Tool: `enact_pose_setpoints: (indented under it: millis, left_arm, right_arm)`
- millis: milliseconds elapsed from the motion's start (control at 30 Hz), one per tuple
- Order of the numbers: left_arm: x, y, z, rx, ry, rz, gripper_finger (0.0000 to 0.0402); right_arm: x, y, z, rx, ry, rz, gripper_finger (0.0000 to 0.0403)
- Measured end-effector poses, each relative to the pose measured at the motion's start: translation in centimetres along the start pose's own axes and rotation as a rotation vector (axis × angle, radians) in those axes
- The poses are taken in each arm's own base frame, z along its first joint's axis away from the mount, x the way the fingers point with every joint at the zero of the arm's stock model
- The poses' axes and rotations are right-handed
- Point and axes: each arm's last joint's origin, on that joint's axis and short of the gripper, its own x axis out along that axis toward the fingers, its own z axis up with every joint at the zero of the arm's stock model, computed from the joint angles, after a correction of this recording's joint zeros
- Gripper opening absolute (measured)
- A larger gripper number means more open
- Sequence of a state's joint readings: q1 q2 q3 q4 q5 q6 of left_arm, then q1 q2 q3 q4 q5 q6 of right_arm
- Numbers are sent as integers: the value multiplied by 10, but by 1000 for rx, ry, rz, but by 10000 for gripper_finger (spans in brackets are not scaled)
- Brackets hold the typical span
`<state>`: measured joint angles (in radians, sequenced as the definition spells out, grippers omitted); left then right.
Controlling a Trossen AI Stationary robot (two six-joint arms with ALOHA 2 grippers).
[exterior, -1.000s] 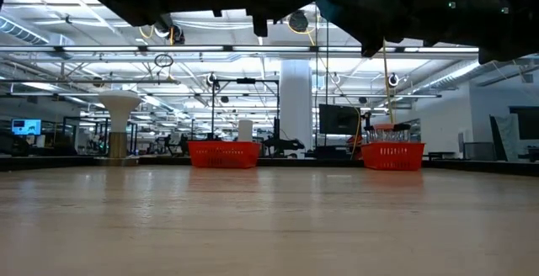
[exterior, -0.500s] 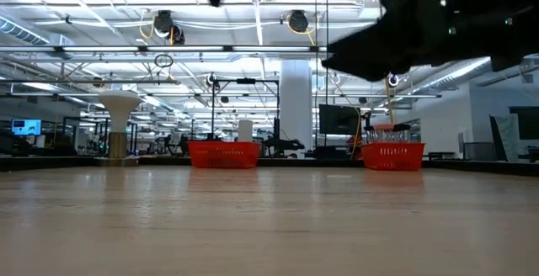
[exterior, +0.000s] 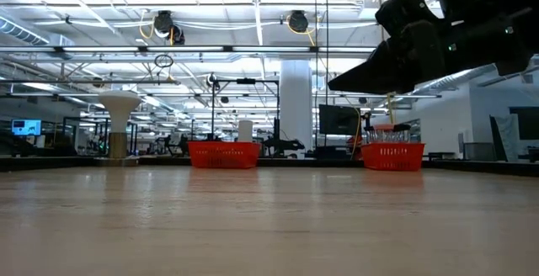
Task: Pick & Place Office items
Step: Put the blue timer into the bottom red basket, then return to Home Position
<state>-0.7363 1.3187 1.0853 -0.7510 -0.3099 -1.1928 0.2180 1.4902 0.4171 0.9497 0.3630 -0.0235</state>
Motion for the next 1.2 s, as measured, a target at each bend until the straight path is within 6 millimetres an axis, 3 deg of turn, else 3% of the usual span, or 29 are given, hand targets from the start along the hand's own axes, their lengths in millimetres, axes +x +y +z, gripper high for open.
enact_pose_setpoints:
  millis: [67,200,367,767,1000,1100,1200]
  left_arm:
    - [-2,-4,-20,-90,78,21,154]
    - [6,-5,-55,-144,216,151,154]
    - [25,-4,-76,-76,259,272,154]
    - [49,7,-79,111,334,439,155]
    - [50,7,-77,79,361,436,249]
    - [50,7,-77,83,387,430,258]
    - [45,7,-74,102,391,405,239]
  right_arm:
    - [0,0,-1,-10,9,1,8]
    - [0,0,-1,-18,6,1,20]
    - [0,0,-1,-26,6,1,14]
    - [0,0,0,-39,-3,1,3]
    - [0,0,0,-41,-2,1,1]
    - [0,0,0,-43,-2,1,1]
    - [0,0,0,-42,-2,1,1]
